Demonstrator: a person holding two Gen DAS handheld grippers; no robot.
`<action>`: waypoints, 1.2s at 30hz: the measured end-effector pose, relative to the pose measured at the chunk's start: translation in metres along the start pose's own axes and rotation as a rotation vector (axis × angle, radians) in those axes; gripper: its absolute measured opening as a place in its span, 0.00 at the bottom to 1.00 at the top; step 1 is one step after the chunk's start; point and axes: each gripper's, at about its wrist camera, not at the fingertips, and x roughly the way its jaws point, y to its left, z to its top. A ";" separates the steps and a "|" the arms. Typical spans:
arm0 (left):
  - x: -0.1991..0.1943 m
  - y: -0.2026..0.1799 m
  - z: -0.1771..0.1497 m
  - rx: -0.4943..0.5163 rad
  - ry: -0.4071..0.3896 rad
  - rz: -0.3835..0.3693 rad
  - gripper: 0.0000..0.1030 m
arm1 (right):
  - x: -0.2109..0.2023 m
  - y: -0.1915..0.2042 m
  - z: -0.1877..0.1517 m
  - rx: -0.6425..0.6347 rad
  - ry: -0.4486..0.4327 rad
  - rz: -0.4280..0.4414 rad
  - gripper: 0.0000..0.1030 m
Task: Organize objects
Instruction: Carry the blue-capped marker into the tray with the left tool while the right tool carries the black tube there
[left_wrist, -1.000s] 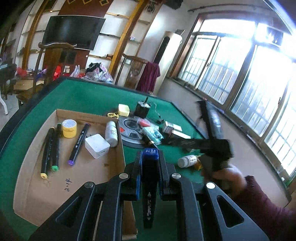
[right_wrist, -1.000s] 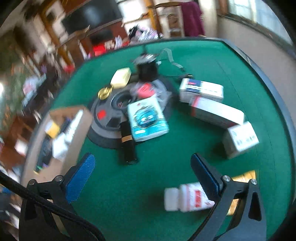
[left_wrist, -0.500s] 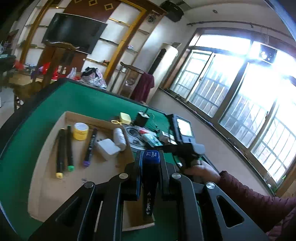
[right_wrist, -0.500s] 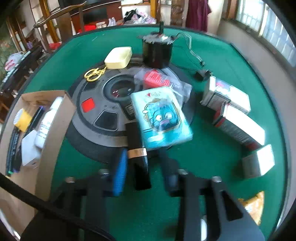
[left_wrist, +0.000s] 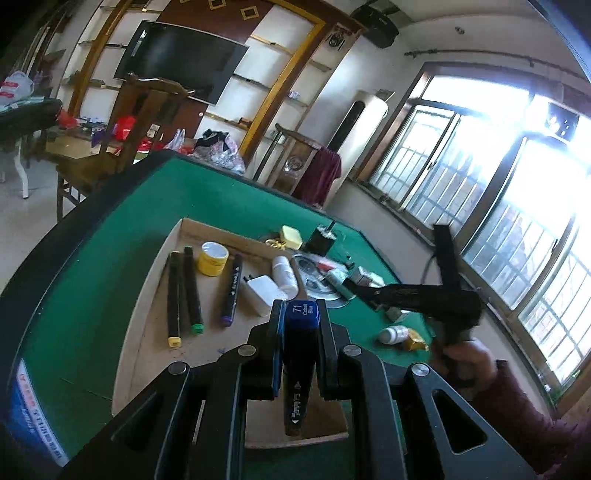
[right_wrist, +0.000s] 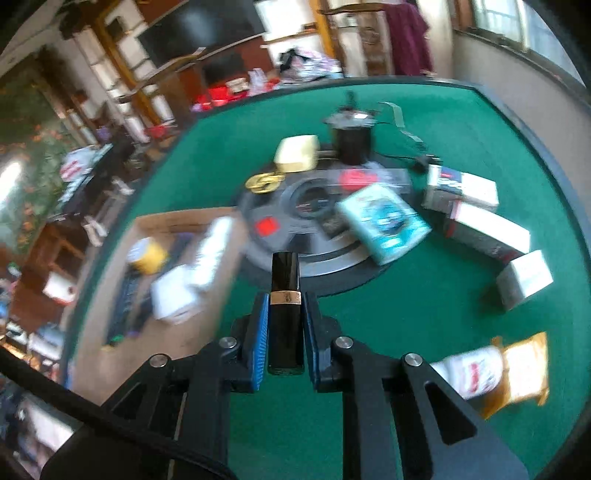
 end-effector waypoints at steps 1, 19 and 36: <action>0.003 0.000 0.001 0.005 0.014 0.007 0.11 | -0.002 0.006 -0.003 -0.007 0.002 0.024 0.15; 0.124 0.027 0.017 -0.088 0.283 0.116 0.12 | 0.056 0.090 -0.045 -0.060 0.124 0.155 0.15; 0.144 0.032 0.004 -0.124 0.351 0.182 0.46 | 0.033 0.078 -0.046 -0.098 0.028 0.057 0.30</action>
